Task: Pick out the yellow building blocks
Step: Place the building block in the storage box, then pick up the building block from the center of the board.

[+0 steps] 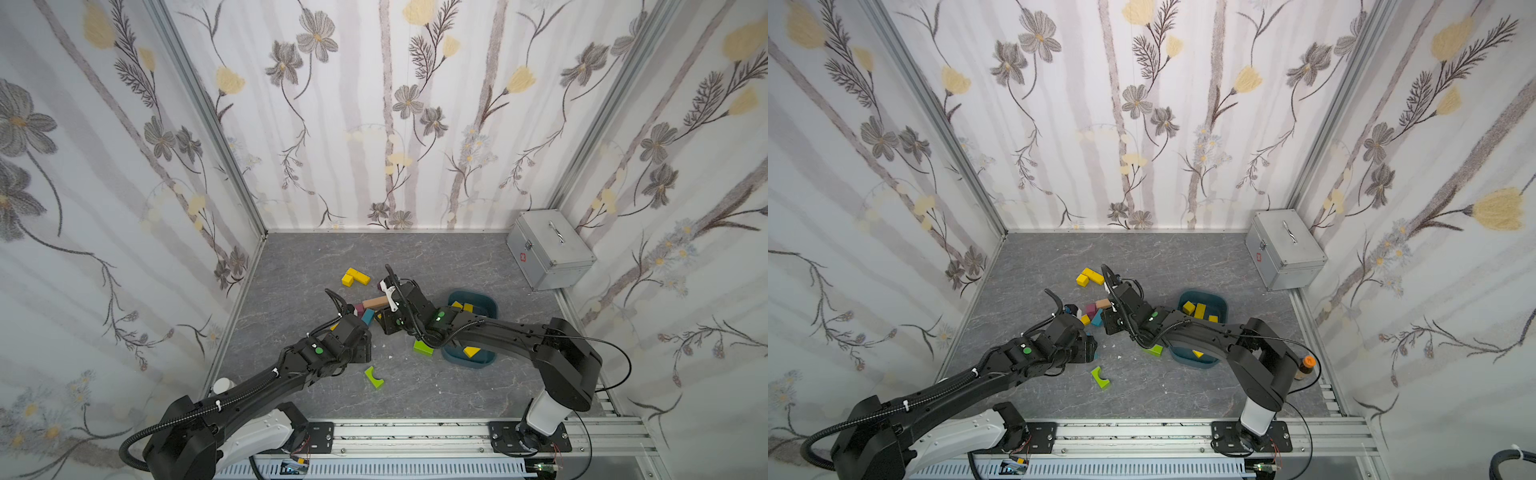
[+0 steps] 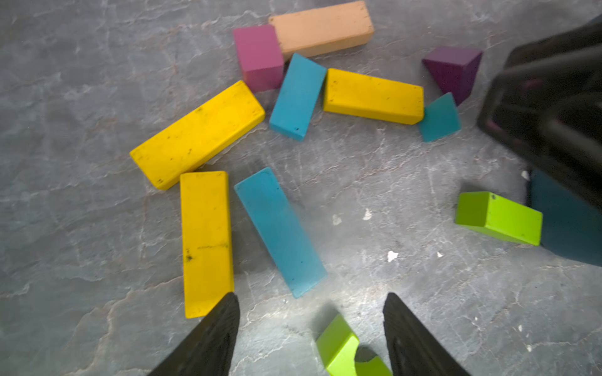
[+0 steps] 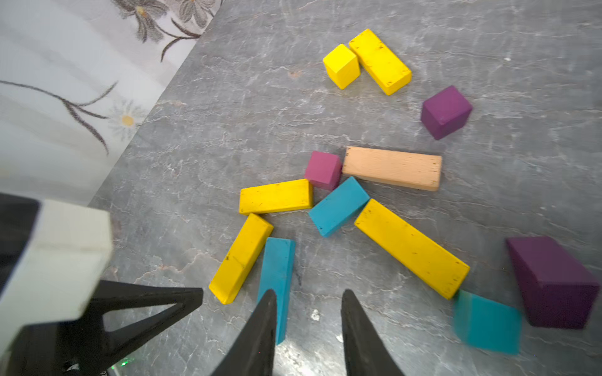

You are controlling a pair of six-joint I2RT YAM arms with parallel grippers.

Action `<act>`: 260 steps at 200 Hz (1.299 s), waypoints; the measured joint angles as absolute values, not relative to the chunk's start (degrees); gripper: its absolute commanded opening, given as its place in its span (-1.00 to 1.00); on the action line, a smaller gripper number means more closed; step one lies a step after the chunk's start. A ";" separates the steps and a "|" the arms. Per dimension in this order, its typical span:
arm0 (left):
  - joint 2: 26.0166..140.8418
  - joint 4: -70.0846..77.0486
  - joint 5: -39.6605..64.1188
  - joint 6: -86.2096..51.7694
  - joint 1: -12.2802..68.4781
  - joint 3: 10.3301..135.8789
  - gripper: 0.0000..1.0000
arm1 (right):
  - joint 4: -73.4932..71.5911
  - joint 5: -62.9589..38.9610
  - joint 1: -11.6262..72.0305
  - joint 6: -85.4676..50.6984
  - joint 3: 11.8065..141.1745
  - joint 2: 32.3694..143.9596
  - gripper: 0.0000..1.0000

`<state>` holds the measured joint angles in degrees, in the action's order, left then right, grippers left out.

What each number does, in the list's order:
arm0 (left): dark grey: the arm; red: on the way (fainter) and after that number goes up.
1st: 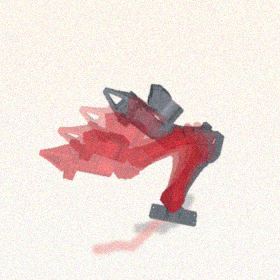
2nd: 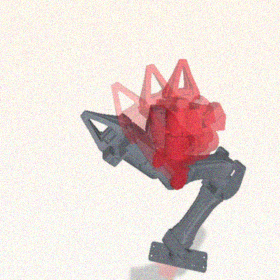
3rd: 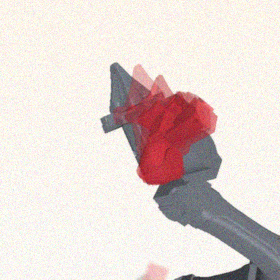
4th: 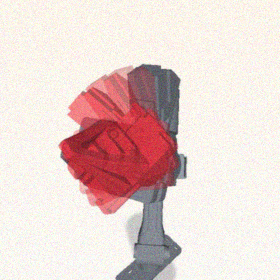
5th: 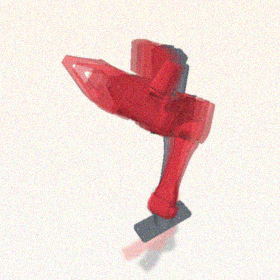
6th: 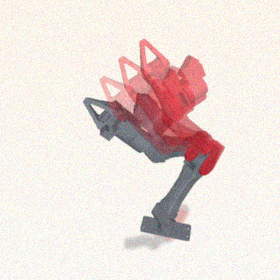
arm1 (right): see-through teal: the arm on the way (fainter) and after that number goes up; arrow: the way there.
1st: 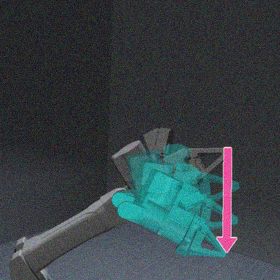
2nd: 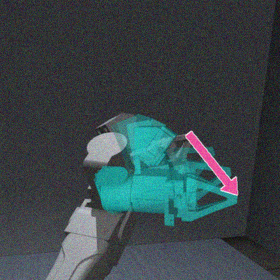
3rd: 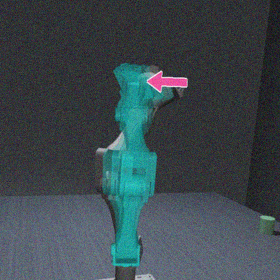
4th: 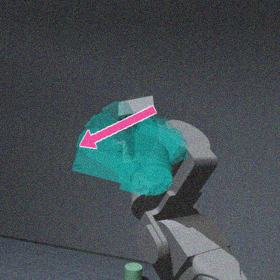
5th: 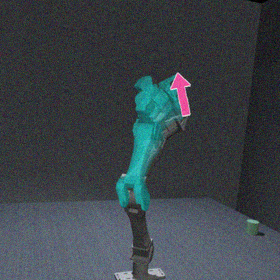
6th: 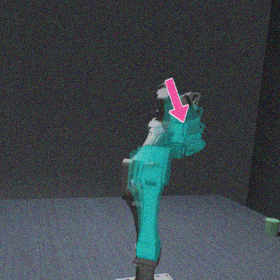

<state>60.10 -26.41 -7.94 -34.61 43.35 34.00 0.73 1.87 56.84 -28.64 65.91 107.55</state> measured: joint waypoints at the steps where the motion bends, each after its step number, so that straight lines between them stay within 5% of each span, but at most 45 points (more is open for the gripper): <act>1: 60.10 -26.46 -7.94 -34.65 43.33 33.98 0.44 | 0.73 1.78 56.86 -28.64 65.95 107.57 -0.29; 158: 59.86 -27.90 -3.79 -37.43 31.07 27.73 0.40 | -0.16 -3.22 58.89 -26.28 71.83 113.69 -0.28; 260: 67.53 -24.51 1.39 -31.83 26.85 29.98 0.19 | 0.56 -4.97 59.61 -26.26 75.02 116.33 -0.28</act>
<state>67.53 -24.51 1.39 -31.83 26.85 29.98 0.56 -4.97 59.61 -26.26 75.02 116.33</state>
